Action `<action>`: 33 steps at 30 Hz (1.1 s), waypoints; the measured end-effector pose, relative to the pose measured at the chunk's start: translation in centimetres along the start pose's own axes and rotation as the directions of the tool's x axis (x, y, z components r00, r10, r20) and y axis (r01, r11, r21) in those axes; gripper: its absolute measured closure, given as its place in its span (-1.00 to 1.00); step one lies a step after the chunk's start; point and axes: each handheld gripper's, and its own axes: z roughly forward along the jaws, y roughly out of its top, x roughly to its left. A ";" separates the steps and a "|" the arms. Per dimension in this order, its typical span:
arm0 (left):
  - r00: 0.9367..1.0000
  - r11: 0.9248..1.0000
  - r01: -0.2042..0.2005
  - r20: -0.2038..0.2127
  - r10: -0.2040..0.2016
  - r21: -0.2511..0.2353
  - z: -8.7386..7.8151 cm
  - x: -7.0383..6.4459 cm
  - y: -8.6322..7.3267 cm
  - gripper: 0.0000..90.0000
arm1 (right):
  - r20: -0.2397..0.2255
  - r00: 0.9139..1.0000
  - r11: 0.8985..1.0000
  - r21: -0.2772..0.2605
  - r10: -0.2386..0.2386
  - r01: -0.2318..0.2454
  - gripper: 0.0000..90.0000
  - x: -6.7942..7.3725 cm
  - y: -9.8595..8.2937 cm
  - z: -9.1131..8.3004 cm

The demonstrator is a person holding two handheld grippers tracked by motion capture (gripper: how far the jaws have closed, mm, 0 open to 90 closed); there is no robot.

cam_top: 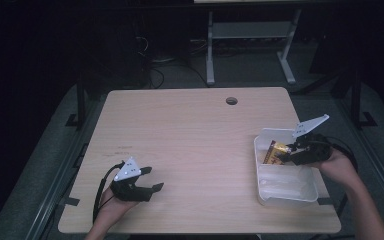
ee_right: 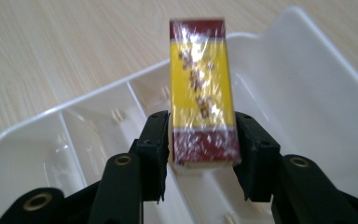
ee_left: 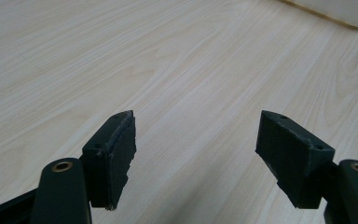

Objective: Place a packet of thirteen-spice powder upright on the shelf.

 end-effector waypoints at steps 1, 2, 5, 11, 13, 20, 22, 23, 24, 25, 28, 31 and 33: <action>1.000 1.000 0.001 0.000 -0.001 0.000 0.0 0.0 0.0 -0.38 | -0.002 1.000 1.000 0.008 0.001 -0.001 0.28 0.0 -0.1 0.1; 1.000 1.000 0.001 0.001 -0.001 -0.001 0.0 0.0 0.0 -0.38 | 0.000 1.000 1.000 0.018 -0.004 0.004 0.28 0.1 -0.3 0.2; 1.000 1.000 0.004 0.000 -0.004 -0.001 0.0 0.1 0.0 -0.38 | 0.015 1.000 0.999 0.046 -0.004 0.003 0.26 0.1 -0.6 0.4; 1.000 1.000 0.006 0.000 -0.006 -0.003 0.0 0.2 0.0 -0.38 | 0.055 0.998 0.997 0.073 -0.037 0.033 0.37 0.1 -0.4 0.2; 1.000 1.000 0.005 -0.001 -0.005 -0.003 0.0 0.2 0.0 -0.38 | 0.069 0.996 0.996 0.075 -0.051 0.046 0.36 0.1 -0.3 0.1; 1.000 1.000 0.007 0.000 -0.007 -0.003 0.0 0.2 0.0 -0.38 | 0.093 0.992 0.994 0.080 -0.084 0.077 0.36 0.1 0.1 -0.1; 1.000 1.000 0.007 0.000 -0.007 -0.002 0.0 0.1 0.0 -0.38 | 0.097 0.992 0.994 0.077 -0.084 0.077 0.35 0.1 0.1 -0.2; 1.000 1.000 0.007 0.001 -0.007 -0.002 0.1 0.1 0.0 -0.38 | 0.099 0.992 0.995 0.074 -0.080 0.072 0.35 0.1 0.1 -0.2; 1.000 1.000 0.007 0.002 -0.007 -0.001 0.1 0.1 0.0 -0.38 | 0.098 0.992 0.995 0.070 -0.073 0.066 0.34 0.1 0.0 -0.2; 1.000 1.000 0.007 0.004 -0.007 0.000 0.1 0.1 0.0 -0.38 | 0.096 0.993 0.996 0.064 -0.069 0.063 0.32 0.1 -0.1 -0.2; 1.000 1.000 0.003 0.005 -0.003 0.001 0.2 0.1 0.0 -0.38 | 0.085 0.995 0.998 0.035 -0.048 0.045 0.27 0.2 -0.3 -0.2; 1.000 1.000 0.001 0.005 -0.001 0.002 0.2 0.1 0.0 -0.38 | 0.080 0.996 0.999 0.021 -0.040 0.039 0.18 0.4 -0.4 -0.3; 1.000 1.000 0.002 0.006 -0.002 0.002 0.2 0.1 0.1 -0.38 | 0.079 0.996 0.999 0.007 -0.032 0.032 0.12 0.4 -0.4 -0.4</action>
